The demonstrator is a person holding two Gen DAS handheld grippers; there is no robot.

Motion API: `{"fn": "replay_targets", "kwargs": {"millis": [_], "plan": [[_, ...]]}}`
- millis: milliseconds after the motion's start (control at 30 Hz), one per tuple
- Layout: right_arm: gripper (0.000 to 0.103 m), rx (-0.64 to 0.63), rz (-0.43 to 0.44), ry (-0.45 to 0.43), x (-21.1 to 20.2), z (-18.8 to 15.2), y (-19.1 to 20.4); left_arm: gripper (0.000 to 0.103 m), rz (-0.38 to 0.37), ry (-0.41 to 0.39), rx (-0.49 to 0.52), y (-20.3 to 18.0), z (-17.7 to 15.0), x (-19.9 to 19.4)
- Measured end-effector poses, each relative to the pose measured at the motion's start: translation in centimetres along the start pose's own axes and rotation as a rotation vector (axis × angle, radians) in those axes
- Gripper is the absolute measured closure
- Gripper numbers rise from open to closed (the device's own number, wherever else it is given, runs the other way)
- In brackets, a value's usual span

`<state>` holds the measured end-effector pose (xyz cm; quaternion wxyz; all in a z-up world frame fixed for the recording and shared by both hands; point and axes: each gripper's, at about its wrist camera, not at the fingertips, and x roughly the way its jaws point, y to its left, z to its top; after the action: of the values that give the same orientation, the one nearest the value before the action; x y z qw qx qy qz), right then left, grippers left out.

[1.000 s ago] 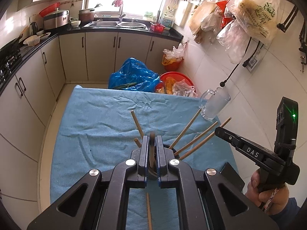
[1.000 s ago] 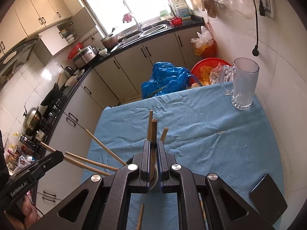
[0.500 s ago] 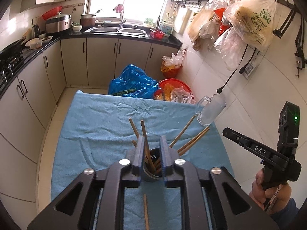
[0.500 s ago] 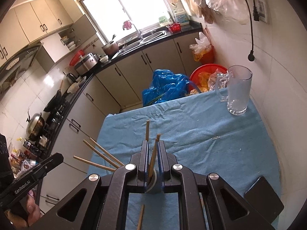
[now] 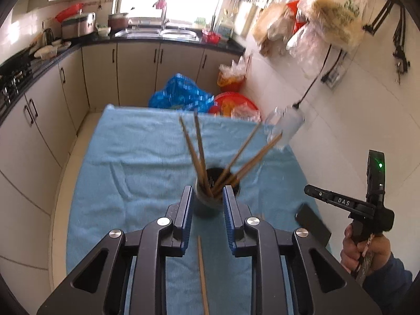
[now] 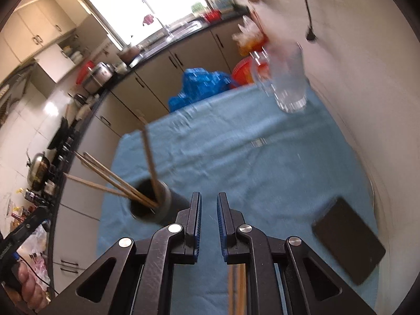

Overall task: Organize utensils
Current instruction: 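Open the right tool and move it back over the loose chopsticks, then close the right tool on another wooden chopstick and lift it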

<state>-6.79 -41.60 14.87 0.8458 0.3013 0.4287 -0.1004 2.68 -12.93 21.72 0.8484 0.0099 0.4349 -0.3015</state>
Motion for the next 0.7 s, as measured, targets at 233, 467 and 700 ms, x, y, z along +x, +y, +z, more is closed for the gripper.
{"fn": "replay_targets", "kwargs": {"millis": [233, 467, 700], "plan": [[0.090, 0.039, -0.038, 0.147, 3.8, -4.2, -3.4, 0.082, 0.007, 0.181, -0.039, 1.1, -5.8, 5.1], [0.090, 0.108, -0.047, 0.254, 6.8, -6.2, -5.5, 0.082, 0.015, 0.346, -0.076, 2.1, -10.6, 9.2], [0.090, 0.103, -0.060, 0.306, 9.4, -5.8, -4.8, 0.082, 0.018, 0.406, -0.073, 2.1, -11.6, 10.3]]}}
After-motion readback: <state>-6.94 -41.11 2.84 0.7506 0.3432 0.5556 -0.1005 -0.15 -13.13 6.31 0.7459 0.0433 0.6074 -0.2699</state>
